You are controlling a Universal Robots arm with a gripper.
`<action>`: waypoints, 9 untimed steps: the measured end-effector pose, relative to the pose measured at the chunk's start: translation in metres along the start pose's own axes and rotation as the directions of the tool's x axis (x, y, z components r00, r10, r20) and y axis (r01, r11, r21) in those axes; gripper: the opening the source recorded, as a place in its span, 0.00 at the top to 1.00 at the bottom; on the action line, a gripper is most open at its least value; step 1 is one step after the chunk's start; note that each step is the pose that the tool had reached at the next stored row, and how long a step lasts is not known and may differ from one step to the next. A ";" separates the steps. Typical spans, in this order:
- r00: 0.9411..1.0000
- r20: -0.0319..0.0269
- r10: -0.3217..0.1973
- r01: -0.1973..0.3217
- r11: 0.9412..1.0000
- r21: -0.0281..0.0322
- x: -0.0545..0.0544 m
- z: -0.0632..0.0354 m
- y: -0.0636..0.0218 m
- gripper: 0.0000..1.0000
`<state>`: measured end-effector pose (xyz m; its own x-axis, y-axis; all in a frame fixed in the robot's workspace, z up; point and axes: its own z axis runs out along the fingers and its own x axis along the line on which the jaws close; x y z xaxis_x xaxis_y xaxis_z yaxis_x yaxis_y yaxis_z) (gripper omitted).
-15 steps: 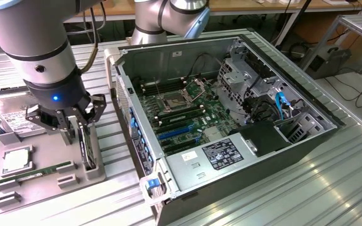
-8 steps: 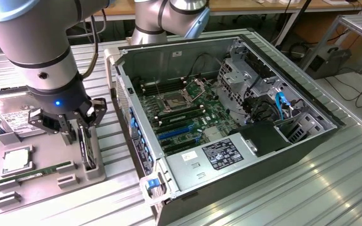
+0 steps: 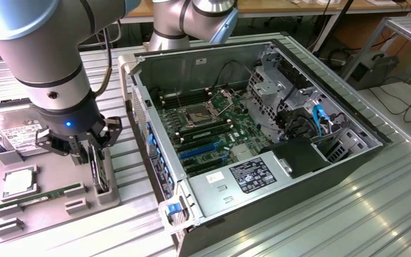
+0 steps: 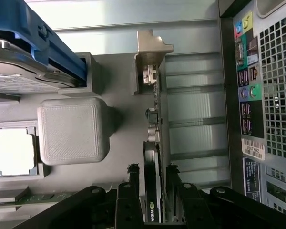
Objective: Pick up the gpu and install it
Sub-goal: 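Pick up the gpu and move the gpu toward the slot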
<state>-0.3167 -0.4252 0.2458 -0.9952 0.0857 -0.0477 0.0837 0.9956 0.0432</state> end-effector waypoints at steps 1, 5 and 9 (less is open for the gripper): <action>1.000 0.000 0.001 -0.001 1.000 0.000 0.000 0.0002 0.0001 0.64; 1.000 0.000 0.005 -0.005 1.000 0.000 0.000 0.0004 0.0010 0.64; 1.000 0.000 0.011 -0.011 1.000 0.000 0.000 0.0004 0.0019 0.64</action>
<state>-0.3166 -0.4233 0.2455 -0.9942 0.0965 -0.0476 0.0944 0.9946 0.0433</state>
